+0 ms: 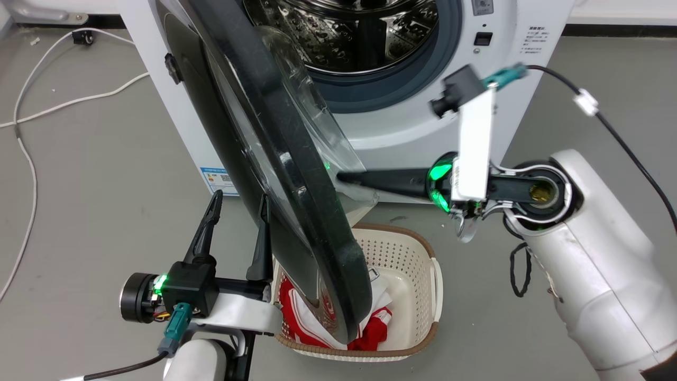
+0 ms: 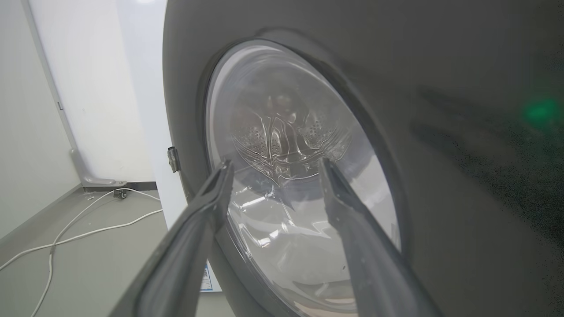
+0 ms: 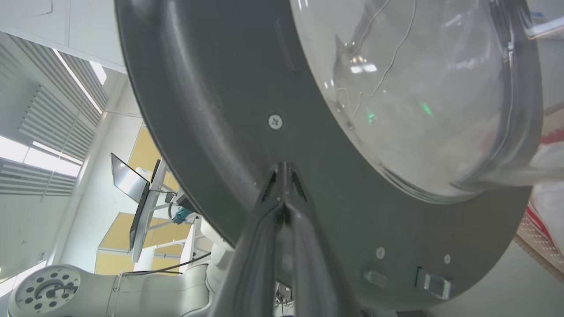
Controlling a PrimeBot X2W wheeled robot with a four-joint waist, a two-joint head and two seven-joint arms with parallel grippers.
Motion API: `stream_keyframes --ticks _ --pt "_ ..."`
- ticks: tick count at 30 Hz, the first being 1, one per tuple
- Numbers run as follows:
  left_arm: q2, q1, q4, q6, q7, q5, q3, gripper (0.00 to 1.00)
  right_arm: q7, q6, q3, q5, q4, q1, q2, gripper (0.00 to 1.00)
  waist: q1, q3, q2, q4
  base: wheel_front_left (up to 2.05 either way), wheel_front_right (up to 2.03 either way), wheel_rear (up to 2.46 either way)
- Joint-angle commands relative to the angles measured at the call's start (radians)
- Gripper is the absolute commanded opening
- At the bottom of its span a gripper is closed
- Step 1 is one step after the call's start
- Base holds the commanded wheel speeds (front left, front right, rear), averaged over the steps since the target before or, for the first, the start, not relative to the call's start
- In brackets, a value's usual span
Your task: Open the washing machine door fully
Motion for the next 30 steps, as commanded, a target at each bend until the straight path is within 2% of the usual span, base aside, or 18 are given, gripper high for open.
stream_keyframes --ticks 1,2,3,7,16,18,19,25,30 --pt "-0.001 0.006 0.000 0.004 -0.003 -0.005 0.005 1.00 -0.080 0.000 -0.038 -0.016 -0.011 0.041 -0.005 0.00 0.0001 -0.007 0.0000 -0.007 0.00 0.00 0.00" --pt "-0.001 0.009 0.002 0.005 -0.003 -0.006 0.008 1.00 -0.124 0.000 -0.058 -0.018 -0.011 0.059 -0.007 0.00 0.0001 -0.010 0.0000 -0.011 0.00 0.00 0.00" --pt "-0.001 0.009 0.002 0.005 -0.003 -0.006 0.008 1.00 -0.124 0.000 -0.058 -0.018 -0.011 0.059 -0.007 0.00 0.0001 -0.010 0.0000 -0.011 0.00 0.00 0.00" --pt "-0.001 0.015 0.010 0.006 -0.003 -0.013 0.017 1.00 -0.284 0.000 -0.150 -0.021 -0.010 0.127 -0.021 0.00 0.0001 -0.023 0.0000 -0.018 0.00 0.00 0.00" --pt "-0.001 0.046 0.014 0.011 -0.003 -0.007 0.062 1.00 -0.533 0.000 -0.322 0.004 -0.049 0.380 -0.063 0.00 0.0001 -0.054 0.0000 -0.050 0.00 0.00 0.00" --pt "-0.001 0.054 0.016 0.009 -0.003 -0.001 0.074 1.00 -0.587 0.000 -0.337 -0.017 -0.073 0.441 -0.064 0.80 0.0001 -0.060 0.0000 -0.058 0.00 0.00 0.00" --pt "0.000 0.059 0.016 0.006 -0.002 0.002 0.079 1.00 -0.623 0.000 -0.347 -0.028 -0.083 0.473 -0.063 1.00 0.0001 -0.063 0.0000 -0.062 0.00 0.00 0.00" --pt "0.002 0.079 0.024 -0.008 -0.002 0.016 0.098 1.00 -0.836 0.000 -0.357 -0.180 -0.129 0.604 -0.054 1.00 0.0001 -0.072 0.0000 -0.076 0.00 0.00 0.00" --pt "0.006 0.085 0.030 -0.017 -0.002 0.026 0.113 1.00 -1.060 0.000 -0.353 -0.451 -0.134 0.650 -0.076 1.00 0.0001 -0.083 0.0000 -0.077 0.00 0.00 0.00"
